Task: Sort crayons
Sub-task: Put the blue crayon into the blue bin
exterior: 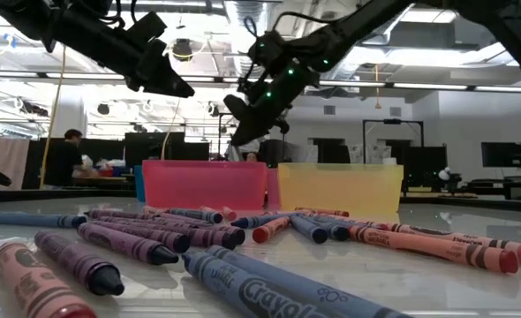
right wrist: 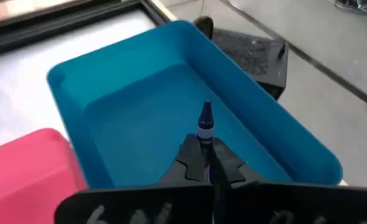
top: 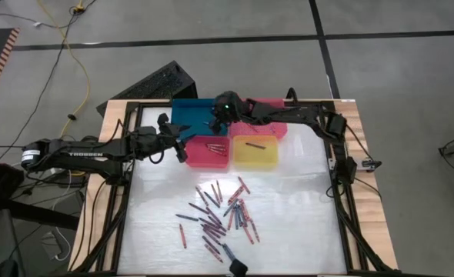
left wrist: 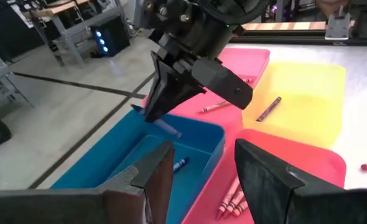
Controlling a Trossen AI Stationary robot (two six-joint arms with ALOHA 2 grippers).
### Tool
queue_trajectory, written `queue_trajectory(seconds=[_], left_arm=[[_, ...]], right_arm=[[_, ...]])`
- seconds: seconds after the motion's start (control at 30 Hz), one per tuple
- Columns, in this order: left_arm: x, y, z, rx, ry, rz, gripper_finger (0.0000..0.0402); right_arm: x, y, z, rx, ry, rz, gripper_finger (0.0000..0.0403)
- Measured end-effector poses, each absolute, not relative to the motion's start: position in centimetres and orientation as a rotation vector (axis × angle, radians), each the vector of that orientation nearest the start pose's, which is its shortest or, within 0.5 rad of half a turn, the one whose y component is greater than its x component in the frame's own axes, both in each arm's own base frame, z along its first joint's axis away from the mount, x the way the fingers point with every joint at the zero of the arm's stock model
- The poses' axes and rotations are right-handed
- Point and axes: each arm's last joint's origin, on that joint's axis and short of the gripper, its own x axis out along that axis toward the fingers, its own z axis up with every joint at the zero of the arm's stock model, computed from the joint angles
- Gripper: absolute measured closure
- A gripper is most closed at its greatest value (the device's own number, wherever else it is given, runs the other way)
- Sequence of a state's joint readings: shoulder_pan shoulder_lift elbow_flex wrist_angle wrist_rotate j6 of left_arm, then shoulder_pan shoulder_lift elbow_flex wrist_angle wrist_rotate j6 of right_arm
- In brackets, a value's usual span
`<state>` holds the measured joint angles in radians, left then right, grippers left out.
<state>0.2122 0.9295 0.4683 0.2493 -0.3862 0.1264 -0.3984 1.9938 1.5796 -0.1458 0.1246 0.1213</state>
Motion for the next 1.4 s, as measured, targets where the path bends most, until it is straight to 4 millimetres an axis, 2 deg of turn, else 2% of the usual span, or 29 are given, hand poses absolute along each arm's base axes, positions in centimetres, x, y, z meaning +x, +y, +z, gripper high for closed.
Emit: queue_trajectory(seconds=[0.1, 0.2, 0.43, 0.53, 0.83, 0.97, 1.07, 1.17, 1.4], left_arm=[[19.4, 5.3, 23.9, 0.141, 0.257, 0.580, 0.0241], [19.4, 5.2, 23.8, 0.138, 0.266, 0.571, 0.0241], [19.3, 5.2, 23.6, 0.134, 0.290, 0.564, 0.0241], [19.3, 5.2, 23.5, 0.132, 0.300, 0.563, 0.0241], [19.3, 5.2, 23.4, 0.126, 0.305, 0.557, 0.0241], [19.4, 4.9, 23.4, 0.116, 0.300, 0.470, 0.0241], [19.5, 4.5, 23.1, 0.115, 0.327, 0.314, 0.0241], [19.5, 3.8, 22.6, 0.077, 0.364, 0.140, 0.0241], [19.1, 1.3, 21.2, -0.004, 0.506, -0.188, 0.0241]], right_arm=[[43.0, -18.7, 25.0, 0.183, 0.617, -0.541, 0.0400], [43.8, -19.0, 24.1, 0.168, 0.699, -0.530, 0.0399], [45.2, -19.5, 22.9, 0.190, 0.736, -0.482, 0.0397], [45.0, -19.6, 22.3, 0.199, 0.779, -0.481, 0.0388], [44.8, -19.7, 22.3, 0.209, 0.789, -0.488, 0.0332], [44.7, -19.6, 22.5, 0.203, 0.791, -0.483, 0.0322], [43.9, -19.2, 24.8, 0.170, 0.774, -0.466, 0.0322], [42.1, -17.9, 29.1, 0.118, 0.737, -0.438, 0.0322], [36.0, -13.1, 38.6, 0.068, 0.656, -0.387, 0.0321]])
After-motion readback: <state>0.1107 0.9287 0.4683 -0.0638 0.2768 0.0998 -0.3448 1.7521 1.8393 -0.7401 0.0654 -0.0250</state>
